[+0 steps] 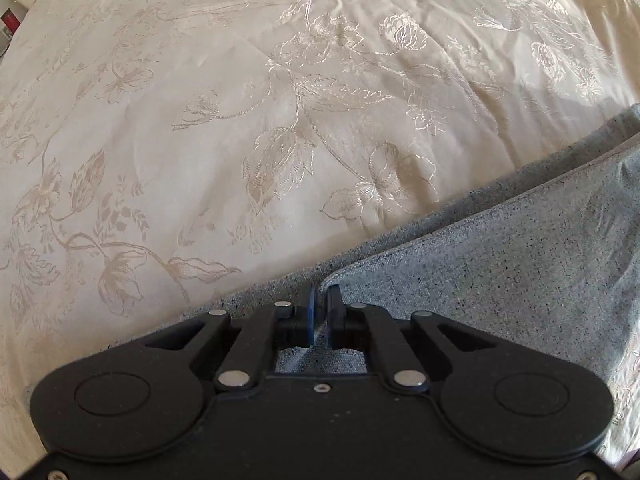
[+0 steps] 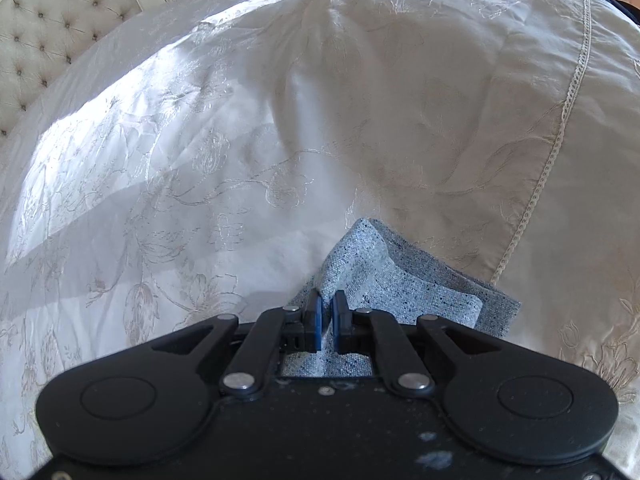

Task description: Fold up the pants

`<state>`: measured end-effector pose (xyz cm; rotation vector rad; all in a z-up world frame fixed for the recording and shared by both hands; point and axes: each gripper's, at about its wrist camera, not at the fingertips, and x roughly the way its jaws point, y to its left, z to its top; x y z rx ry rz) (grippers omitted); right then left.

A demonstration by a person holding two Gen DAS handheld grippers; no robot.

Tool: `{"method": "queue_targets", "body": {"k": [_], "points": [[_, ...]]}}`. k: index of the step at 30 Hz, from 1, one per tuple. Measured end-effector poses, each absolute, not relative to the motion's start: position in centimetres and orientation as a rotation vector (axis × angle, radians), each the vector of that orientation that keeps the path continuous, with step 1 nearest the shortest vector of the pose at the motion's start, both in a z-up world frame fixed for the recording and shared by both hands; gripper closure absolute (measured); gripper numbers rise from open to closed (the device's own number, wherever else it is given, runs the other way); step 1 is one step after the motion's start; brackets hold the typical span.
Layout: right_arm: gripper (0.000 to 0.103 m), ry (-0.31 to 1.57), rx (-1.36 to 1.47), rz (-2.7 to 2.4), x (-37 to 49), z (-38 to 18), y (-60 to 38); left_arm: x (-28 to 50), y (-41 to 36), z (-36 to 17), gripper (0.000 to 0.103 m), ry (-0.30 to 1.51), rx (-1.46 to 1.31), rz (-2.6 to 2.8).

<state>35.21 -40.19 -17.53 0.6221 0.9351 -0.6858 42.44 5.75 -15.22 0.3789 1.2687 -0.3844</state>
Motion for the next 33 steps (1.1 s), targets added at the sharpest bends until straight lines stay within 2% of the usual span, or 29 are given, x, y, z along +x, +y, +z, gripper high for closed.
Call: {"method": "queue_targets", "body": {"k": [12,16,18,25,29,33], "points": [[0.096,0.985,0.598,-0.701,36.9,-20.7,-40.2,43.4,5.1,-17.9,0.092,1.31,0.386,-0.343],[0.081,0.958,0.633,-0.632,36.5,-20.7,-40.8,43.3,5.3,-18.0,0.089,1.306,0.379,-0.31],[0.08,0.904,0.642,-0.616,35.8,-19.5,-41.4,43.1,5.2,-18.0,0.088,1.3,0.38,-0.29],[0.077,0.816,0.648,-0.627,29.5,-14.4,-43.9,42.5,5.3,-17.1,0.087,1.263,0.348,-0.18],[0.075,0.867,0.621,-0.641,25.4,-14.2,-44.4,43.0,6.4,-16.8,0.087,1.288,0.241,-0.038],[0.075,0.927,0.586,-0.619,22.7,-15.4,-43.9,43.0,5.7,-16.0,0.086,1.277,0.251,0.064]]}}
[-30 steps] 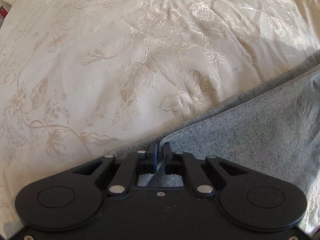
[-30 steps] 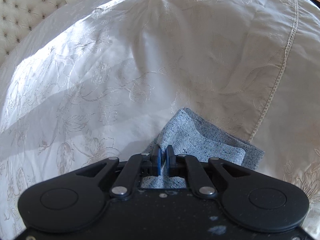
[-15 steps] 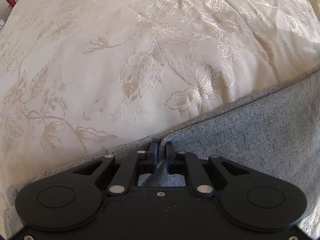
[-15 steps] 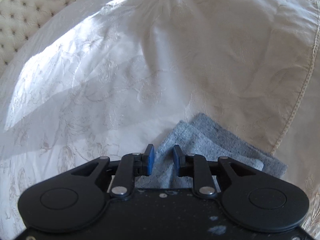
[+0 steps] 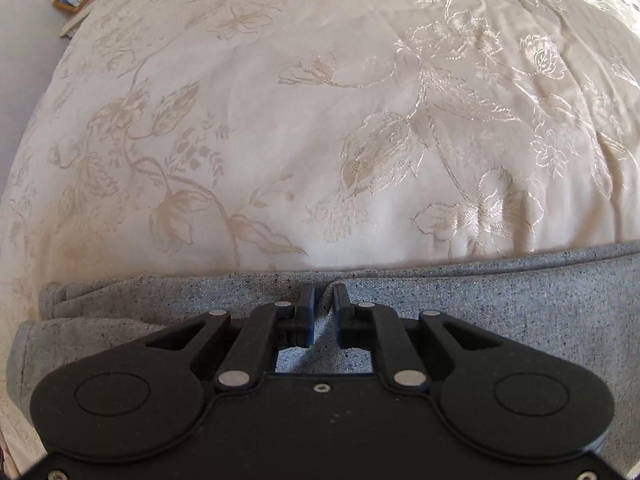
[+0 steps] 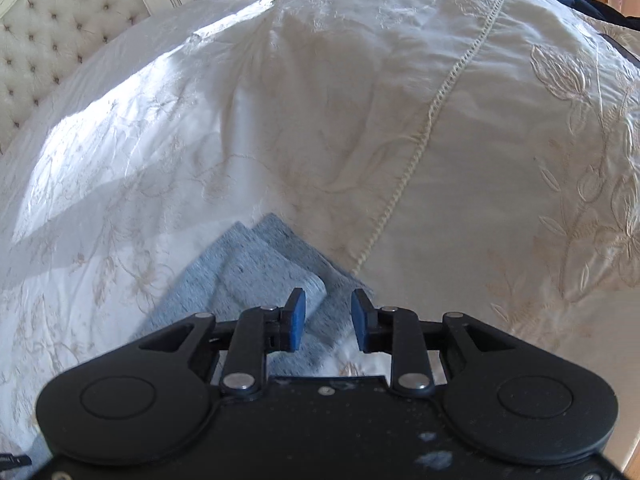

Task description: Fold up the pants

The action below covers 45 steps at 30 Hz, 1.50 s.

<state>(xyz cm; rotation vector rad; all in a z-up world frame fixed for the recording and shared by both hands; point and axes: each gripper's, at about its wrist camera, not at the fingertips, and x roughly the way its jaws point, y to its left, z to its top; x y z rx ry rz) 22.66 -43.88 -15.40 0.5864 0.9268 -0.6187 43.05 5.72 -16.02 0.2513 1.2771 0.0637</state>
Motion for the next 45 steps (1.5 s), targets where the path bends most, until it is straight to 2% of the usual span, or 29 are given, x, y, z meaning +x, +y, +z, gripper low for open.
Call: {"method": "queue_targets", "body": {"k": [7,12,23,30,38,39,41,45], "points": [[0.075,0.982,0.543,-0.53,22.5,-17.6,-43.1,39.7,1.1,-10.5,0.083,1.117,0.315,0.107],[0.075,1.012,0.518,-0.476,25.0,-18.9,-43.6,37.1,-4.0,-8.5,0.083,1.113,0.297,-0.041],[0.072,1.051,0.49,-0.371,29.0,-20.1,-44.6,34.7,-13.9,-13.4,0.082,1.294,0.209,-0.274],[0.071,1.043,0.64,-0.398,27.8,-20.5,-46.6,36.6,-13.7,-18.9,0.082,1.433,0.187,-0.15],[0.071,1.027,0.697,-0.399,26.8,-20.5,-47.3,37.2,-14.9,-19.4,0.086,1.444,0.256,-0.151],[0.074,1.015,0.702,-0.398,26.9,-20.5,-47.3,37.2,-14.9,-19.4,0.087,1.441,0.256,-0.149],[0.1,0.995,0.69,-0.378,26.9,-20.1,-47.1,37.2,-14.9,-19.4,0.087,1.436,0.246,-0.145],[0.101,0.949,0.604,-0.364,25.5,-17.3,-46.9,37.2,-14.9,-19.1,0.087,1.427,0.263,-0.17]]}}
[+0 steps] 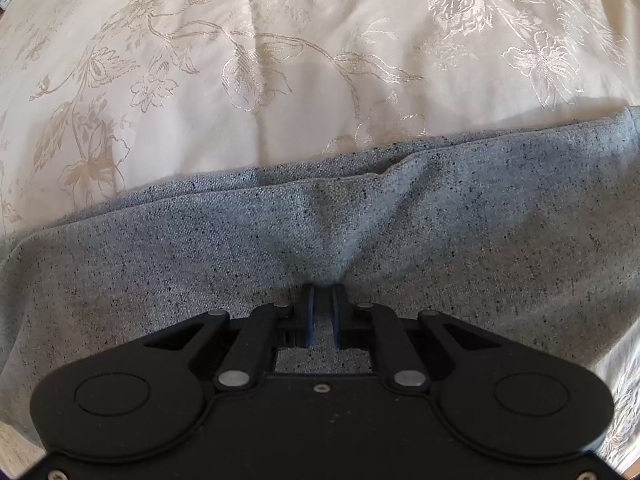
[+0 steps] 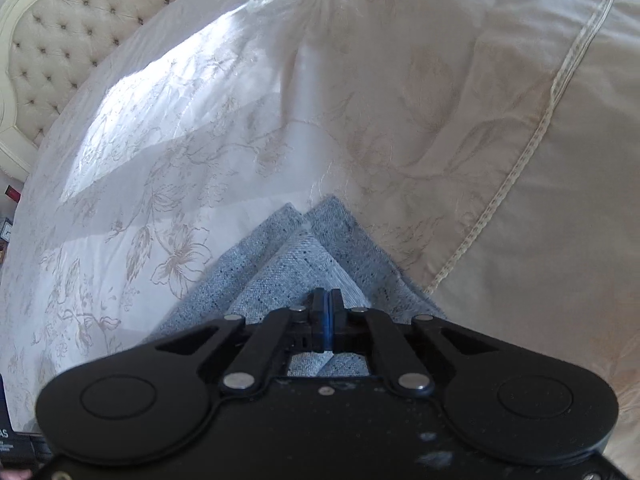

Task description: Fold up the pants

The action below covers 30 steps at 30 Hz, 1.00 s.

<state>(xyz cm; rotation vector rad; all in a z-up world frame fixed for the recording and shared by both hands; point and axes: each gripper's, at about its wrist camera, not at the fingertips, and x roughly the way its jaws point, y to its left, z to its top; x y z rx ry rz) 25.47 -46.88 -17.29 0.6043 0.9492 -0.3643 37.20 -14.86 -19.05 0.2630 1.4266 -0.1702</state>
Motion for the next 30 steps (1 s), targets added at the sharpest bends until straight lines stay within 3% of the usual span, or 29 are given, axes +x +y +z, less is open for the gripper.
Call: {"method": "queue_targets", "body": {"k": [6,8,10,25,27,28,30], "points": [[0.1,0.974,0.524,-0.473,23.2,-16.2,-49.4,37.6,-16.1,-18.2,0.087,1.386,0.327,-0.209],[0.091,0.952,0.62,-0.403,22.7,-16.3,-50.5,37.9,-16.3,-18.3,0.087,1.387,0.34,-0.207],[0.061,0.922,0.672,-0.367,22.5,-16.3,-50.8,38.2,-16.1,-18.4,0.087,1.388,0.348,-0.205],[0.059,1.069,0.491,-0.268,28.1,-19.7,-45.8,38.0,-16.8,-18.9,0.088,1.386,0.336,-0.212],[0.061,1.067,0.501,-0.281,28.1,-20.0,-45.9,38.2,-16.5,-18.8,0.088,1.388,0.323,-0.217],[0.071,1.058,0.502,-0.288,27.9,-19.8,-45.9,38.2,-16.4,-18.8,0.088,1.388,0.32,-0.219],[0.101,1.056,0.464,-0.294,27.6,-19.4,-46.0,38.3,-16.3,-18.8,0.088,1.389,0.314,-0.224]]}}
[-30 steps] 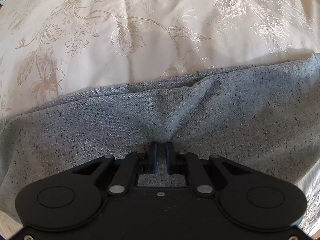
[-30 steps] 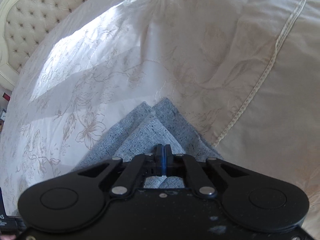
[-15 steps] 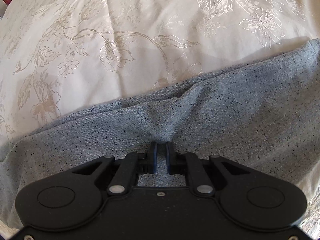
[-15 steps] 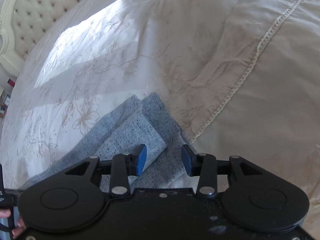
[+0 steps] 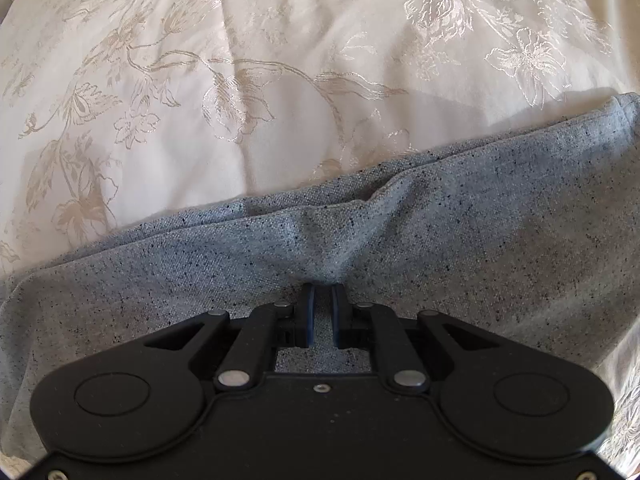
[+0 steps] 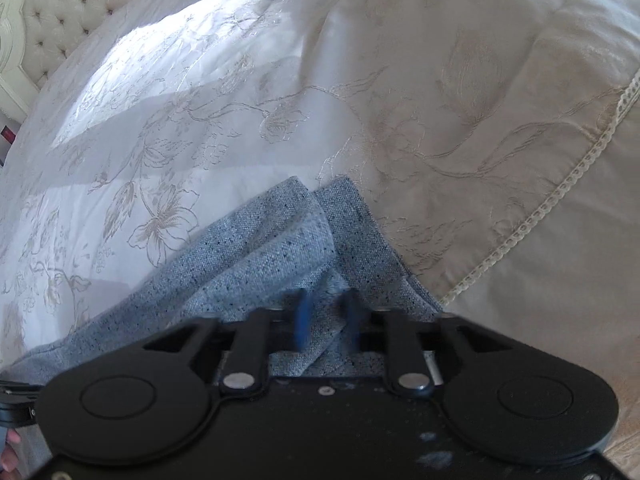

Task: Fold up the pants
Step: 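Open the right gripper, then the left gripper, releasing the trousers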

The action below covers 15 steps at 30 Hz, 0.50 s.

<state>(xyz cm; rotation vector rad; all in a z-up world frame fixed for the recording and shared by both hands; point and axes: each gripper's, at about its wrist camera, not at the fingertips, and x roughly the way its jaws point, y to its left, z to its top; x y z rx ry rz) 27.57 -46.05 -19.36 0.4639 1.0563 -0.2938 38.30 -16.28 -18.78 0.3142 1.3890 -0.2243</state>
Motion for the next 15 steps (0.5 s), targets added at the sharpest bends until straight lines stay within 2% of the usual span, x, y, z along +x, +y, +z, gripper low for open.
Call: {"method": "queue_targets", "body": {"k": [6,11,12,14,15], "points": [[0.102,1.022,0.38,-0.347,25.2,-15.1,-46.6,38.8,-16.1,-18.9,0.088,1.392,0.319,-0.244],[0.101,1.105,0.357,-0.417,24.3,-16.0,-48.1,38.8,-15.4,-19.0,0.088,1.388,0.321,-0.254],[0.097,1.102,0.393,-0.407,24.2,-16.0,-48.5,38.8,-15.4,-18.9,0.088,1.388,0.322,-0.257],[0.08,0.99,0.478,-0.364,23.6,-14.9,-49.1,38.8,-15.4,-18.4,0.088,1.386,0.325,-0.264],[0.06,0.943,0.484,-0.332,23.7,-14.4,-49.1,38.7,-15.4,-18.1,0.088,1.381,0.328,-0.273]]}}
